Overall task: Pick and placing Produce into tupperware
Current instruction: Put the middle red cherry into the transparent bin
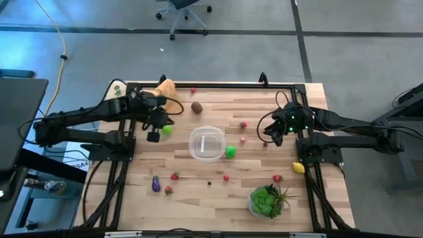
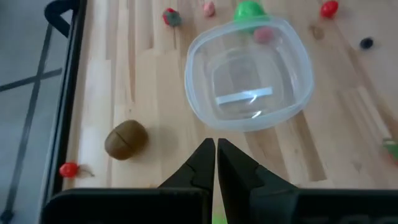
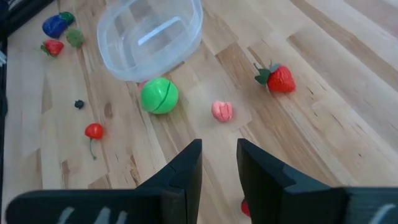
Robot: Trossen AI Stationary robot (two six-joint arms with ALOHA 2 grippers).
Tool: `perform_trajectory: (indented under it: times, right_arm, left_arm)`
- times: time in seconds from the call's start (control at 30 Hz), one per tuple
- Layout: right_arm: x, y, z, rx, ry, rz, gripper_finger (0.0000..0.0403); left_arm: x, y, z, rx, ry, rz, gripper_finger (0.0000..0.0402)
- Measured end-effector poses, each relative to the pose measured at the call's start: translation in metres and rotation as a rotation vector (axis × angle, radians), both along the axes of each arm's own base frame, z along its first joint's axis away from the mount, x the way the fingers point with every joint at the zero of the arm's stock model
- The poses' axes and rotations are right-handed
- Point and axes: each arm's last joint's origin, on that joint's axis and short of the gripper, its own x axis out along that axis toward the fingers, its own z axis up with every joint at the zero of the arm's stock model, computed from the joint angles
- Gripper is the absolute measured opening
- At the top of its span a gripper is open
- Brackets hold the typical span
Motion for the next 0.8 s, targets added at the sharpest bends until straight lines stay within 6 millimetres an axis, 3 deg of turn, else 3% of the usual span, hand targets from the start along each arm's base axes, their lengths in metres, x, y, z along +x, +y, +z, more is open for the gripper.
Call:
perform_trajectory:
  times: [0.23, 0.8]
  right_arm:
    - [0.0022, -0.0007, 0.0025, -0.011, -0.034, 0.001, 0.0092]
    - [0.0008, -0.0006, 0.0009, -0.013, -0.011, -0.004, 0.0092]
  left_arm:
    - [-0.0116, -0.0059, -0.0041, 0.001, -0.064, 0.0, 0.001]
    - [-0.0122, -0.0061, -0.0036, 0.012, -0.065, -0.006, 0.001]
